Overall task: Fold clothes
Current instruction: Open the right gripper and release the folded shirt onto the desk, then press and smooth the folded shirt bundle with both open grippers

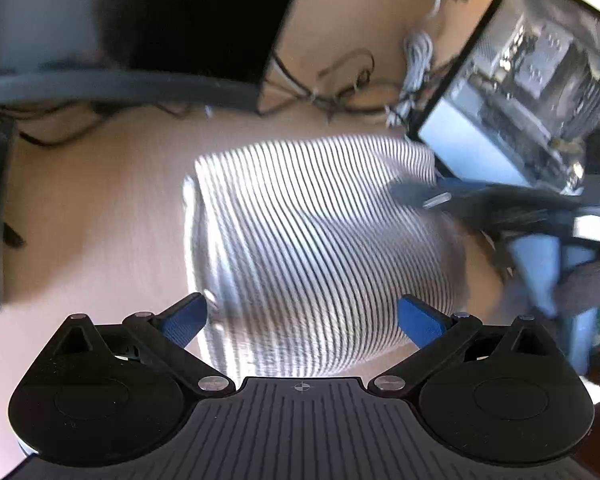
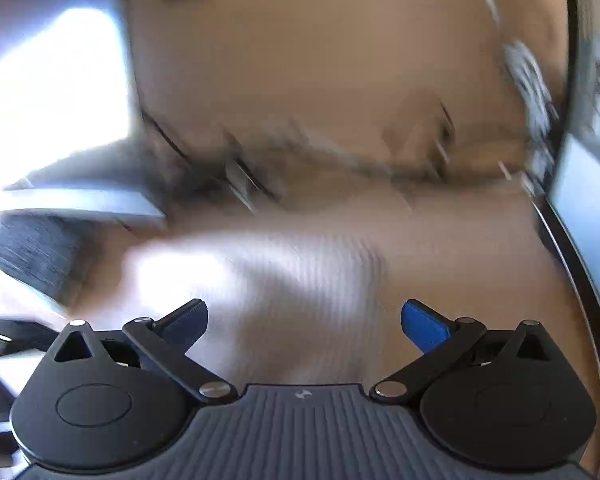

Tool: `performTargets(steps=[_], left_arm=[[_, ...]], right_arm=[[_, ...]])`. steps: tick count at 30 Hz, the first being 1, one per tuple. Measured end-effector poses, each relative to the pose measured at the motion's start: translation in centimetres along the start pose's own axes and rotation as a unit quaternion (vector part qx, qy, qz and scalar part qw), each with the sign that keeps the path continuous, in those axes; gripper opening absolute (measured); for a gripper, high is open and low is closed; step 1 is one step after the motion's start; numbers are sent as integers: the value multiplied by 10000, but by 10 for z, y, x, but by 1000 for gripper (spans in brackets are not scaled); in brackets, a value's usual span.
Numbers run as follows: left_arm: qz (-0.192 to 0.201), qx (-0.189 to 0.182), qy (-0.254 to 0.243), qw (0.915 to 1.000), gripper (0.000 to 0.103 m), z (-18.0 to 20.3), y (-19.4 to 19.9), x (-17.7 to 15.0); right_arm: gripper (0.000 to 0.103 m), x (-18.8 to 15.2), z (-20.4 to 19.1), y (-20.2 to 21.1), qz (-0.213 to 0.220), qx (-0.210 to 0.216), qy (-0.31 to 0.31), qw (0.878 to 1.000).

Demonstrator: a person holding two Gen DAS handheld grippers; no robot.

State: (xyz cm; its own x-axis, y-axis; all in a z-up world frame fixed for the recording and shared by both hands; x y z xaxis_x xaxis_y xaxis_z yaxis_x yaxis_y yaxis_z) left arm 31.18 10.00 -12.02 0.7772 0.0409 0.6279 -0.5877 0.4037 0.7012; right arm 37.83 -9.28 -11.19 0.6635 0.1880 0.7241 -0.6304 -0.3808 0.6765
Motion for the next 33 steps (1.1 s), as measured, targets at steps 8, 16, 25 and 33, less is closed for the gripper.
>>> performTargets(steps=[8,16,25,33], left_arm=[[-278,-249,-275,9989,103,26,-22,-1],[-450,-392,-503,9969,103,43,-30,-2],[402,-244,-974,9941,103,49,28,25],[326,-688,-1290,9887,103,77,1,26]], right_arm=[[103,-15,38,-8,-21,434,-1049,9935],[103,-12,42,3,-102,-30,-601,9981],[103,-19,43,10,13,-62,-627,9980],[103,-4,44,14,87,-39,-568,9983]])
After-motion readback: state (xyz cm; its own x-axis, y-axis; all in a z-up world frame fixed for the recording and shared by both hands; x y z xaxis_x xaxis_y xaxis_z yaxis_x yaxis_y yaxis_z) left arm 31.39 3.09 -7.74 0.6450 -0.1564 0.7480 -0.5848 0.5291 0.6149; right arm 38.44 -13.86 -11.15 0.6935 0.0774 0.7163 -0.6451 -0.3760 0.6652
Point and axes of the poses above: each gripper's, at about its wrist camera, not at the fingertips, and y roughly against the way its jaws point, z to its right, x to its top, the point moved 4 cm from there along -y, roughly the way its jaws point, and after that the axes turned 3 degrees about x, right-handed, at the moved point
